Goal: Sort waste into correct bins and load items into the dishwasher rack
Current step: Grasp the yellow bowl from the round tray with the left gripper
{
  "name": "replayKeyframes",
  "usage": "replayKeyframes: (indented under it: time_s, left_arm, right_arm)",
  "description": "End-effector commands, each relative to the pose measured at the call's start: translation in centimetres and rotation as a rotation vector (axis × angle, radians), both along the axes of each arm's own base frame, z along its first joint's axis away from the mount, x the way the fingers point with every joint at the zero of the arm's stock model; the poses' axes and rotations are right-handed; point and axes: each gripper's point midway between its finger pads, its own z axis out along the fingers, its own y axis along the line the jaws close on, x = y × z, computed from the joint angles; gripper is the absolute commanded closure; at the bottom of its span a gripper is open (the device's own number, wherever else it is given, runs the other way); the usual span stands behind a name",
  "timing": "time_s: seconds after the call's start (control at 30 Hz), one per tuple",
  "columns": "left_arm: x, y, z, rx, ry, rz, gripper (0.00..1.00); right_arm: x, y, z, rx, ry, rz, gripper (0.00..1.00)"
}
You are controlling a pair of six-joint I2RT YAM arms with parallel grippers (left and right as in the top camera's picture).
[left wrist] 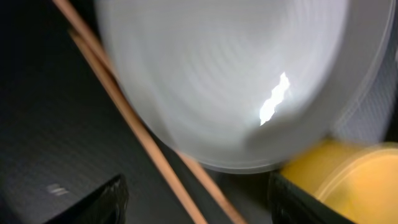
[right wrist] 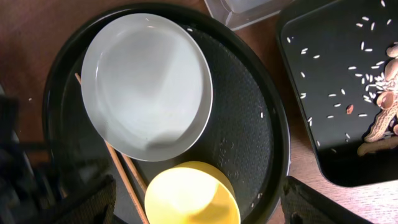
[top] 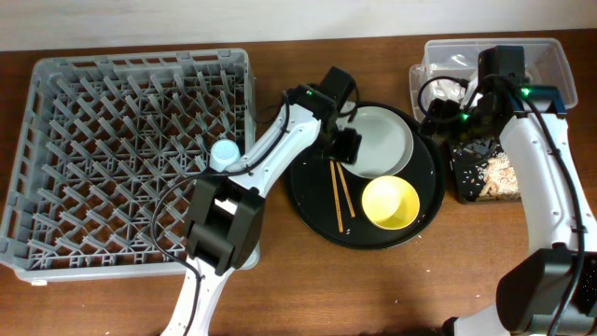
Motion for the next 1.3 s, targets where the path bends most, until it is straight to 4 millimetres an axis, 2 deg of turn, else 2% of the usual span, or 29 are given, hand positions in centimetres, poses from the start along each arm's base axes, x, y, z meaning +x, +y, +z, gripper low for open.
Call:
replayKeyframes:
  time_s: [0.0,0.07,0.13,0.23,0.27,0.37,0.4,0.43,0.47,0.5,0.67,0.7,0.83,0.87,1.0,1.07,1.1,1.17,1.27]
  left_arm:
    - [-5.6,-1.5,1.3,-0.154,0.17,-0.281,0.28]
    - [-7.5,-1.3,1.7,-0.179,0.231,-0.339,0.28]
    - [-8.5,-2.0,1.7,-0.172,0.242,-0.36,0.28]
    - [-11.0,-4.6,1.1,-0.116,0.205,-0.438,0.29]
    - [-11.0,-4.7,0.0,-0.005,0.156,-0.404,0.28]
    - [-10.4,-4.8,-1.0,0.164,0.042,-0.327,0.3]
    - [-9.7,-4.5,-1.1,0.193,0.013,-0.295,0.36]
    - [-9.6,-4.6,-1.2,0.193,0.008,-0.295,0.51]
    - [-9.6,-4.6,-1.2,0.193,0.008,-0.295,0.55]
    - [-9.6,-4.5,-1.3,0.196,0.008,-0.295,0.58]
    - [-9.5,-4.7,-2.1,0.198,0.015,-0.28,0.59]
    - [-9.6,-4.7,-2.3,0.198,0.023,-0.281,0.61]
    - [-9.7,-4.8,-2.5,0.196,0.029,-0.283,0.85]
    - [-9.7,-4.8,-2.5,0.196,0.029,-0.283,0.88]
    - [-9.5,-4.8,-2.4,0.192,0.025,-0.28,0.99]
    - [-8.5,-4.5,-1.0,0.182,0.014,-0.261,1.0]
    - [-7.7,-4.4,0.4,0.171,0.0,-0.246,1.0]
    - [-5.1,-3.5,4.5,0.15,-0.066,-0.196,1.0]
    - [-0.6,-0.3,11.8,0.165,-0.251,-0.087,1.0]
  right_arm:
    - [0.1,-0.5,-0.4,-0.014,0.006,-0.004,0.14]
    - [0.1,-0.5,-0.3,-0.014,0.004,-0.004,0.15]
    - [0.2,-0.5,-0.3,-0.014,0.001,-0.005,0.15]
    - [0.2,-0.5,-0.3,-0.013,0.002,-0.004,0.15]
    - [0.1,-0.5,-0.4,-0.013,0.006,-0.004,0.14]
    - [-0.1,-0.5,-0.4,-0.013,0.013,-0.004,0.14]
    - [-0.1,-0.4,-0.4,-0.012,0.013,-0.004,0.14]
    - [-0.1,-0.4,-0.4,-0.012,0.013,-0.004,0.14]
    - [-0.1,-0.4,-0.4,-0.012,0.013,-0.004,0.14]
    - [-0.1,-0.4,-0.4,-0.012,0.013,-0.004,0.14]
    - [-0.1,-0.5,-0.4,-0.012,0.013,-0.004,0.14]
    - [0.0,-0.5,-0.4,-0.013,0.008,-0.004,0.14]
    - [0.3,-1.9,0.1,0.005,-0.009,-0.043,0.14]
    - [0.0,-3.2,0.5,0.027,-0.009,-0.079,0.14]
    - [-0.3,-5.2,0.6,0.046,-0.008,-0.135,0.04]
    - [-0.3,-5.3,0.6,0.046,-0.008,-0.137,0.01]
    - [-0.3,-5.3,0.5,0.046,-0.008,-0.137,0.01]
    - [-0.3,-5.2,0.5,0.046,-0.008,-0.134,0.02]
    - [-0.3,-5.2,0.5,0.046,-0.008,-0.134,0.01]
